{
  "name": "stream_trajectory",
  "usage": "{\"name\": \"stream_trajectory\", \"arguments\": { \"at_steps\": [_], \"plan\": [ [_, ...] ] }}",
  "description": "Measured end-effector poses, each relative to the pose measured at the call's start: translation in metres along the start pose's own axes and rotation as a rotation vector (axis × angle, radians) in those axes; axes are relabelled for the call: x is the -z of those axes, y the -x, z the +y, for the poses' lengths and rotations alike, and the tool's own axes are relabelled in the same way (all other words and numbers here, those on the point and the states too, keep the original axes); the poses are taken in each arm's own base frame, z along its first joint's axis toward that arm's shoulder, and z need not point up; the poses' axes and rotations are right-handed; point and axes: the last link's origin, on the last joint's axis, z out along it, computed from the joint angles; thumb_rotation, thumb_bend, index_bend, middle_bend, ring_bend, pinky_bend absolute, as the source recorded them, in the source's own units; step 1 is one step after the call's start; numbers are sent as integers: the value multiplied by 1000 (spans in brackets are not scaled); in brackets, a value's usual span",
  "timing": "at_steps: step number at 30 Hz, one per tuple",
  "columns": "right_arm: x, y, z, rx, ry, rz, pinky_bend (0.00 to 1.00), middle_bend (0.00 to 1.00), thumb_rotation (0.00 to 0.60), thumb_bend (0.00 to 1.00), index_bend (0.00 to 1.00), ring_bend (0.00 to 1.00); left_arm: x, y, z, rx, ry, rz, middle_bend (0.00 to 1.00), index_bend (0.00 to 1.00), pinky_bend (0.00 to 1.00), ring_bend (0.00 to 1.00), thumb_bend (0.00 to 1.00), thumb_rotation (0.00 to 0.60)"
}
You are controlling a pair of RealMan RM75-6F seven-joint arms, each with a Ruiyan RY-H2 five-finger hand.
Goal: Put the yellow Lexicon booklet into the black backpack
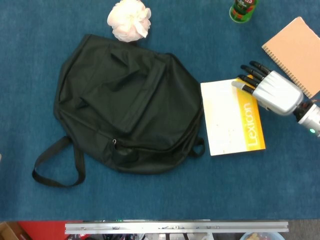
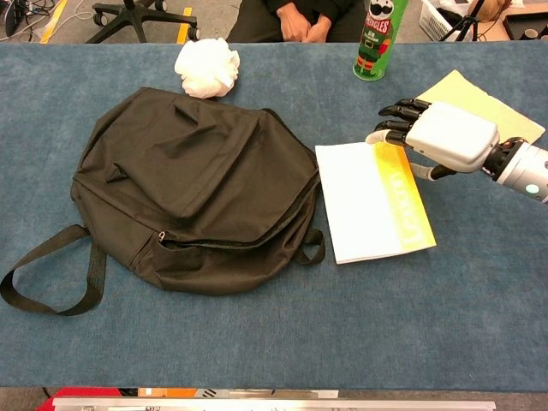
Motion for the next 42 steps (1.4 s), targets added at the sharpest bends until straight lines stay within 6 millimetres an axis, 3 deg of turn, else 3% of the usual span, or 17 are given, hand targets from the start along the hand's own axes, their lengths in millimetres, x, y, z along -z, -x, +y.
{"name": "stream_trajectory", "arguments": {
  "at_steps": [11, 19, 30, 36, 42],
  "plan": [
    [-17, -4, -11, -31, -19, 33, 183, 317, 600, 376, 343, 156, 2, -1, -4, 8, -15, -6, 229, 176, 197, 211, 229, 600],
    [-21, -4, -20, -62, -45, 42, 242, 378, 600, 317, 451, 202, 1, -1, -5, 13, -14, -10, 230, 175, 197, 211, 229, 600],
    [-24, -8, -20, -59, -30, 76, 441, 563, 600, 320, 734, 370, 2, -2, -6, 19, -12, -8, 230, 173, 197, 211, 229, 600],
    [-19, -10, -19, -61, -22, 94, 597, 674, 600, 320, 832, 495, 0, -3, -6, 17, -10, -7, 230, 170, 197, 211, 229, 600],
    [-7, -16, -12, -59, 20, 143, 679, 719, 600, 355, 883, 568, -3, -3, -6, 13, -3, -5, 230, 169, 197, 211, 229, 600]
  ]
}}
